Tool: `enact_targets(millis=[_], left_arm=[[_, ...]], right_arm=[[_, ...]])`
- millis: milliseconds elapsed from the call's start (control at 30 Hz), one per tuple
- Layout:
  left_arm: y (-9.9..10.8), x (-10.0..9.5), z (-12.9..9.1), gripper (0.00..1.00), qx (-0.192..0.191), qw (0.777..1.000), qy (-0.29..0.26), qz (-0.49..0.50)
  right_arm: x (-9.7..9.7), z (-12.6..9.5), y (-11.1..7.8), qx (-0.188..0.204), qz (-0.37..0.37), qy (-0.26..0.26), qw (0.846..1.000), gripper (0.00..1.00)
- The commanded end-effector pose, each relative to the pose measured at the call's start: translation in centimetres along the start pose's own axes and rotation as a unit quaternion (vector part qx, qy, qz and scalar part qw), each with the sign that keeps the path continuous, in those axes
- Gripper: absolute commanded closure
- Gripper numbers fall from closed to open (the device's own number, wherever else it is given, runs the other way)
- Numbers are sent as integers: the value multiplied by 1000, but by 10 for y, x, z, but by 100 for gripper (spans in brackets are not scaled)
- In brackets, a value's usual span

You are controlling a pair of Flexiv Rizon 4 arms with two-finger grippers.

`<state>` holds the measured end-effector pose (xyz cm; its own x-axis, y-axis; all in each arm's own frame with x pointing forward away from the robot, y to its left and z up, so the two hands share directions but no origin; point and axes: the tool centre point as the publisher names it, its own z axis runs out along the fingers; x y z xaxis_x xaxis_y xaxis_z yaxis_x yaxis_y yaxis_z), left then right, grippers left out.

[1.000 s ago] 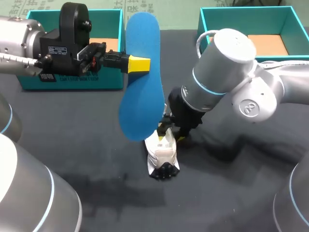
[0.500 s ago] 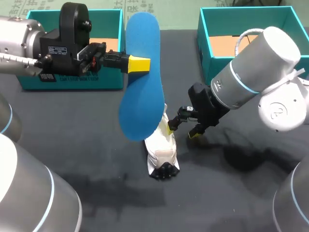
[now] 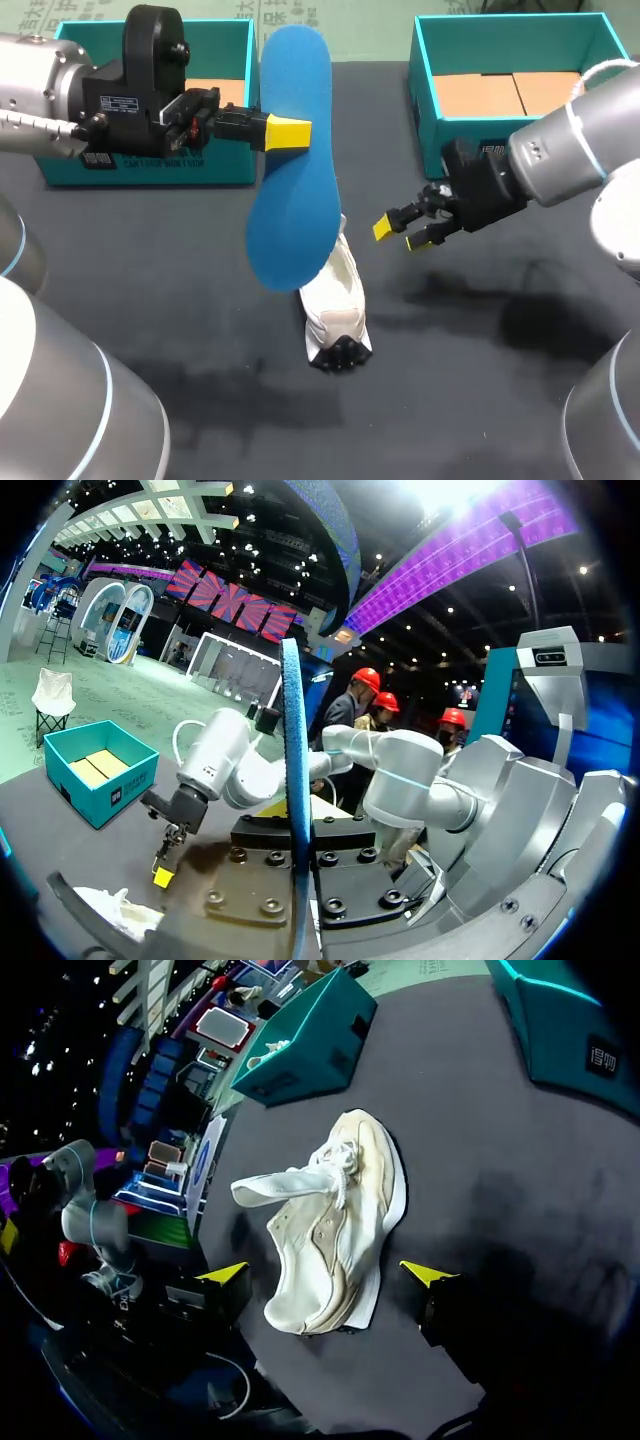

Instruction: Take the shoe out of the shoebox, open the shoe tongue, remove and reinsert the insole, then place the shoe into the shoebox

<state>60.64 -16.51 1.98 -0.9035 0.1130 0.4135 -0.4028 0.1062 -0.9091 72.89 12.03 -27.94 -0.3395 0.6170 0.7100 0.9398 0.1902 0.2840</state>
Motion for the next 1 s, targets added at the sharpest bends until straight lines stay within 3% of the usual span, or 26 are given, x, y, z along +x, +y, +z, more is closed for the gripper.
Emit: enact_targets(millis=[33,200,333,500,600,700,733,1000], left_arm=[[0,0,1,100,0,1000,0,0],[-3,-2,-1,100,15,999,-14,42],[-11,-4,-6,100,57,986,-28,154],[-14,-11,-15,100,112,932,-37,343],[-14,-20,-19,100,115,905,-23,409],[-10,-36,-26,100,84,867,51,489],[-8,-42,-29,100,57,866,69,492],[-8,-42,-29,100,57,866,69,492]], right_arm=[[-5,-20,-13,-15,-1,52,999,0],[-5,-20,-13,-15,-1,52,999,0],[4,-34,-4,-6,26,73,997,0],[20,-45,5,10,36,106,994,0],[27,-50,9,12,34,121,992,0],[32,-53,14,22,21,158,987,0],[32,-54,15,24,22,162,986,0],[32,-54,15,24,22,162,986,0]])
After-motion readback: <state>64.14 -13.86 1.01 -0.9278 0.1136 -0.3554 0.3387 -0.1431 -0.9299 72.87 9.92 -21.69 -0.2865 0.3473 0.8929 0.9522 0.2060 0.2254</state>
